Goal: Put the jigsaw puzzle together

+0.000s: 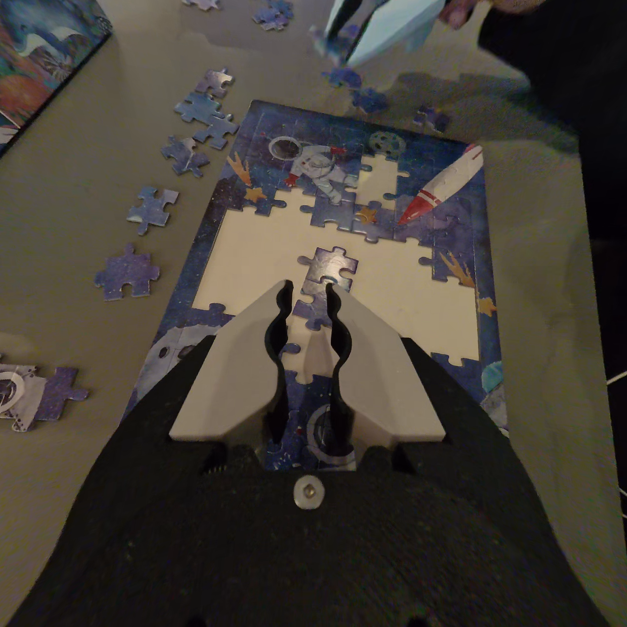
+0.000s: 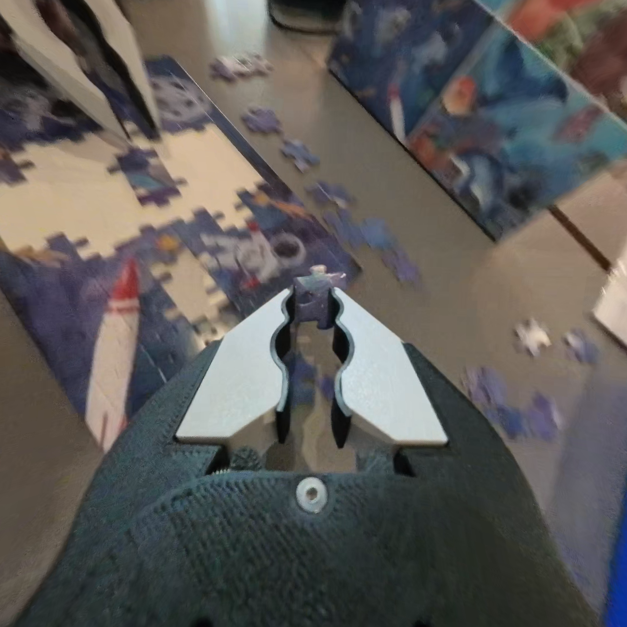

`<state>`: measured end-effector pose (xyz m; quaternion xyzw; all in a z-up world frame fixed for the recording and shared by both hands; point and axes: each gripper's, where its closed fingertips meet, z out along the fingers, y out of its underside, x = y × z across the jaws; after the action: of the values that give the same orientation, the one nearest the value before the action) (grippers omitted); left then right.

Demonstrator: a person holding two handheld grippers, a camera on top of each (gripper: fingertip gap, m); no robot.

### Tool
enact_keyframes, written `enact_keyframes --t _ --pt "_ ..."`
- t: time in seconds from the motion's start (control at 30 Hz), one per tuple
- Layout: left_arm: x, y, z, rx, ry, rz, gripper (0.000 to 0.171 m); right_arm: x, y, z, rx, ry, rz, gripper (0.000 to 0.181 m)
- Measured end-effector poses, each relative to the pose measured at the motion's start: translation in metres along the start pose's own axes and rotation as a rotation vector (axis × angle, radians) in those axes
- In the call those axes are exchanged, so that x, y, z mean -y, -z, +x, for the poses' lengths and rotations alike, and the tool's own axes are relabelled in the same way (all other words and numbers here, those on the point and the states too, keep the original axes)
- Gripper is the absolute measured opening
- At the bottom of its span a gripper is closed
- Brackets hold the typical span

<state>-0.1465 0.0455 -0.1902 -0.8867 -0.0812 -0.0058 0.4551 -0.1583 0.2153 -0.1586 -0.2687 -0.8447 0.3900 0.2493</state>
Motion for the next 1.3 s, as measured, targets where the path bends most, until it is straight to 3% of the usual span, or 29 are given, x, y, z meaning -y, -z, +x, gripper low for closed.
enact_keyframes --t 0.13,0.47,0.6,0.8,0.93,1.0,1.07,1.2,1.3 --pt "-0.003 -0.003 0.001 -0.002 -0.008 -0.025 0.02 -0.057 0.047 0.02 -0.025 -0.113 -0.059 0.018" --pt "-0.008 -0.007 0.003 -0.012 -0.015 -0.067 0.023 -0.102 0.064 0.009 0.073 -0.174 -0.183 0.019" --pt "-0.004 -0.004 0.001 -0.011 0.007 -0.033 0.026 -0.075 0.067 0.016 0.037 -0.19 -0.062 0.046" --pt "0.019 0.016 -0.014 0.046 0.043 0.131 0.027 0.038 0.076 0.02 -0.025 -0.065 0.354 0.044" --pt "0.035 0.034 -0.027 0.092 0.079 0.253 0.028 0.079 0.03 0.033 -0.057 0.072 0.403 0.044" --pt "0.036 0.041 -0.037 0.131 0.101 0.285 0.028 0.096 0.006 0.027 0.048 0.01 0.407 0.048" --pt "0.035 0.047 -0.045 0.155 0.127 0.304 0.028 0.1 -0.012 0.015 0.133 -0.02 0.371 0.047" --pt "0.034 0.052 -0.056 0.204 0.159 0.315 0.026 0.072 -0.03 0.023 0.002 0.03 0.287 0.035" --pt "0.03 0.054 -0.064 0.253 0.169 0.302 0.024 0.06 -0.023 0.023 -0.001 -0.064 0.32 0.029"
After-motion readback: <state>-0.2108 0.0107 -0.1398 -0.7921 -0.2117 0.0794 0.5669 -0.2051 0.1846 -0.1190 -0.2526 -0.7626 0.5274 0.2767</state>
